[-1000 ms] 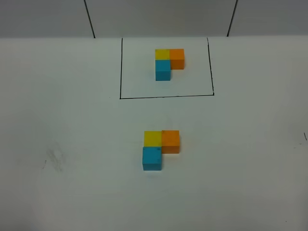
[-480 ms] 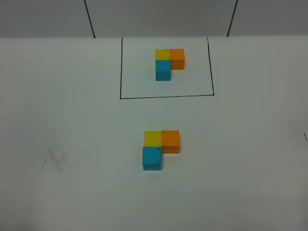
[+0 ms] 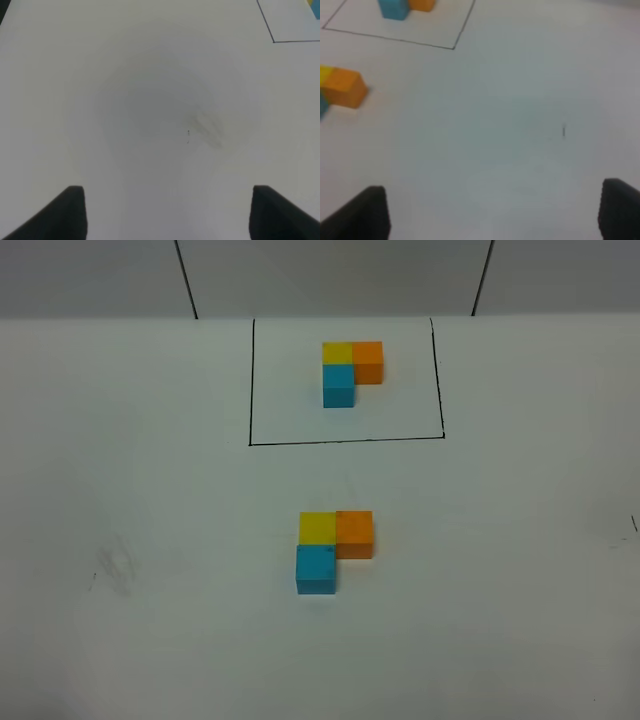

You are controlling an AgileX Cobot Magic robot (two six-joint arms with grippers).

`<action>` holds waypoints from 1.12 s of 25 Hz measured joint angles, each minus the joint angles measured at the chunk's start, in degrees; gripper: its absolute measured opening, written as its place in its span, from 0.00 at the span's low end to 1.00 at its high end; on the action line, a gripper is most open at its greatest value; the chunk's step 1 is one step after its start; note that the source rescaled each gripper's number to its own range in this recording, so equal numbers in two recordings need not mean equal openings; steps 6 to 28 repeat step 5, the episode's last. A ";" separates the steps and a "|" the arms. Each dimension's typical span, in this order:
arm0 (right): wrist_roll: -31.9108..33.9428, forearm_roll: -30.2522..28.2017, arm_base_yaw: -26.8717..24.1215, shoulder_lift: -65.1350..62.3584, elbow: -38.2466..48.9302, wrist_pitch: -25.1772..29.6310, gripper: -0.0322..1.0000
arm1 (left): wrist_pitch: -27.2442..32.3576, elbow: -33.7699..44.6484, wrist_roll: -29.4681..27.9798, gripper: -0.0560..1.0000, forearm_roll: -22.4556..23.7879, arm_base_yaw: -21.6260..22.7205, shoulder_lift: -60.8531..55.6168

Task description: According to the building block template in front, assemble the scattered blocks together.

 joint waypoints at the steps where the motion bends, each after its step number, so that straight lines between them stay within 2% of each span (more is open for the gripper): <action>1: 0.00 0.00 0.90 -0.05 0.00 0.00 0.78 | 0.00 0.00 0.00 0.49 0.00 0.00 0.00; 28: 0.00 0.00 1.59 -0.11 0.00 0.00 0.78 | 0.00 0.00 0.00 0.49 0.00 0.00 0.00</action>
